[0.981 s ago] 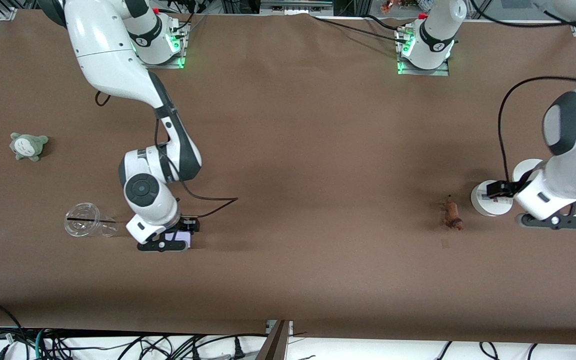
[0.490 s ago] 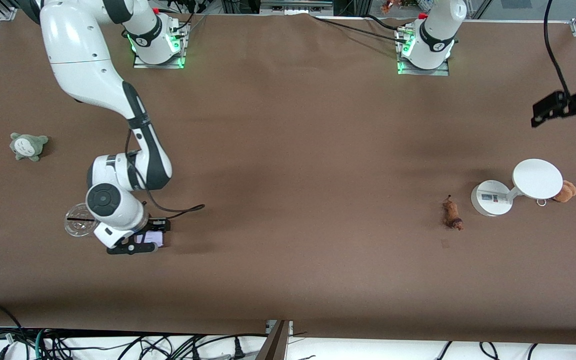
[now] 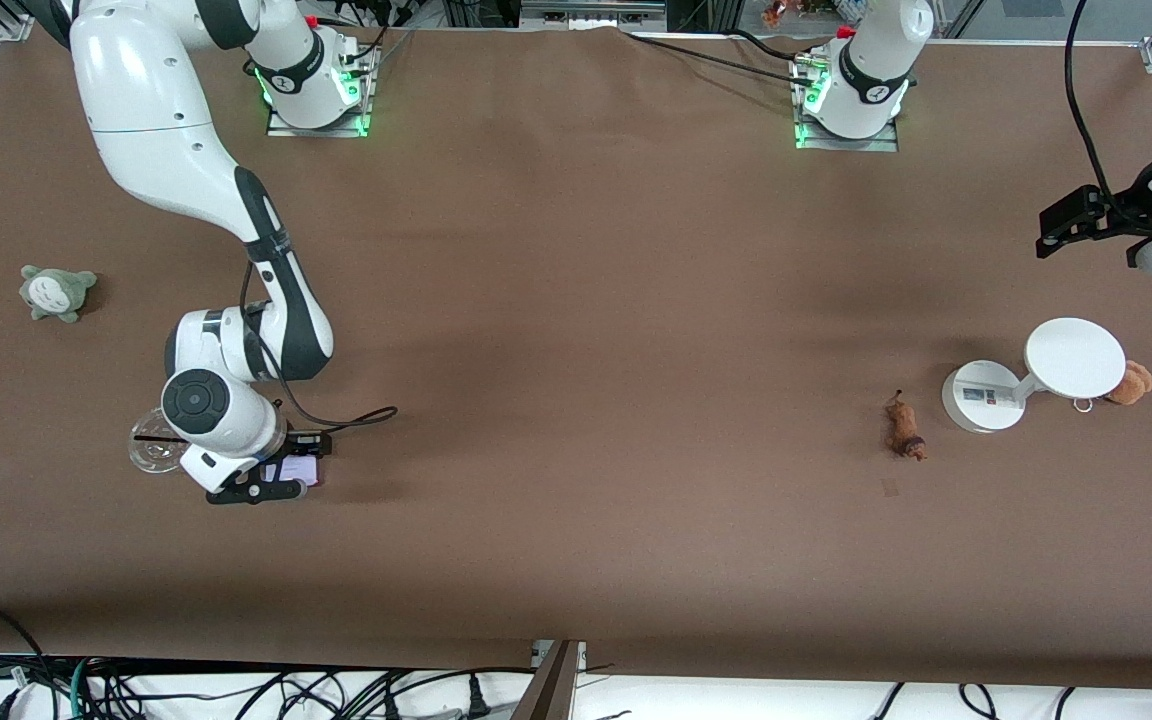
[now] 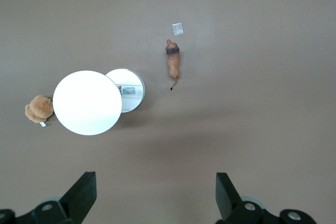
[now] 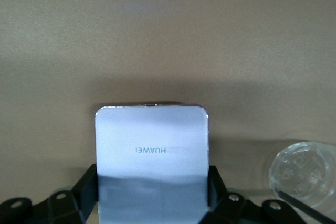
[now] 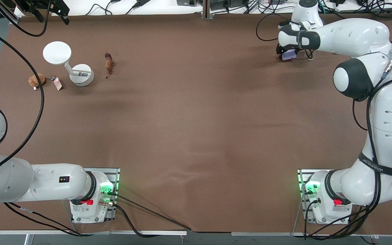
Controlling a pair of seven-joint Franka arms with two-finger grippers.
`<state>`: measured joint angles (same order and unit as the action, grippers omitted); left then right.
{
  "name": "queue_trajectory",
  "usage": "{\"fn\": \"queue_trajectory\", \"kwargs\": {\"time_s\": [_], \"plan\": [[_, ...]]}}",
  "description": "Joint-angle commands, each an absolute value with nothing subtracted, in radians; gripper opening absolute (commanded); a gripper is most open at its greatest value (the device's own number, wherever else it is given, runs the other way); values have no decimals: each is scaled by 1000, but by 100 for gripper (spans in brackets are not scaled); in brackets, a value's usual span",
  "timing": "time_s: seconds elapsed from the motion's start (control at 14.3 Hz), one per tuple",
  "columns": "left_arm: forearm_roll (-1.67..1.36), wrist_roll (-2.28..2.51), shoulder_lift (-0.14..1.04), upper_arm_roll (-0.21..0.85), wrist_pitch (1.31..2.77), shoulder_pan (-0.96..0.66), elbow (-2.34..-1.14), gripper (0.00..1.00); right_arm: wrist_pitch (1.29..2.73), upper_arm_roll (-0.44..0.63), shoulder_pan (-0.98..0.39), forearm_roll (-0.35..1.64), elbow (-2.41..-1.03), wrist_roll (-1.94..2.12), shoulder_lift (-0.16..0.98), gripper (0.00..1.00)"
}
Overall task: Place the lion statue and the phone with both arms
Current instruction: 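Lower the white phone beside the glass cup and open the right gripper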
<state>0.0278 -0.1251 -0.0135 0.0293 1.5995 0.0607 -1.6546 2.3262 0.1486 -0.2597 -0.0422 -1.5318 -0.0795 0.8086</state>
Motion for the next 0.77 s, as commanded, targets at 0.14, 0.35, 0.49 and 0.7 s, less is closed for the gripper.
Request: {"fn": "queue_trajectory", "kwargs": {"time_s": [0.14,0.35,0.49,0.7], "plan": [[14,-160,-3,32,1592,74,-1625,100,2318,138,-239,-32,-1578,-52,772,41],[5,-146,11,32,1595,74,-1624,100,2318,138,-227,-32,-1583,-38,773,44],[-6,-132,18,32,1595,72,-1617,100,2319,138,-221,-32,-1582,-46,773,76],[-26,-51,26,37,1588,71,-1609,100,2318,138,-209,-26,-1568,-38,770,100]]}}
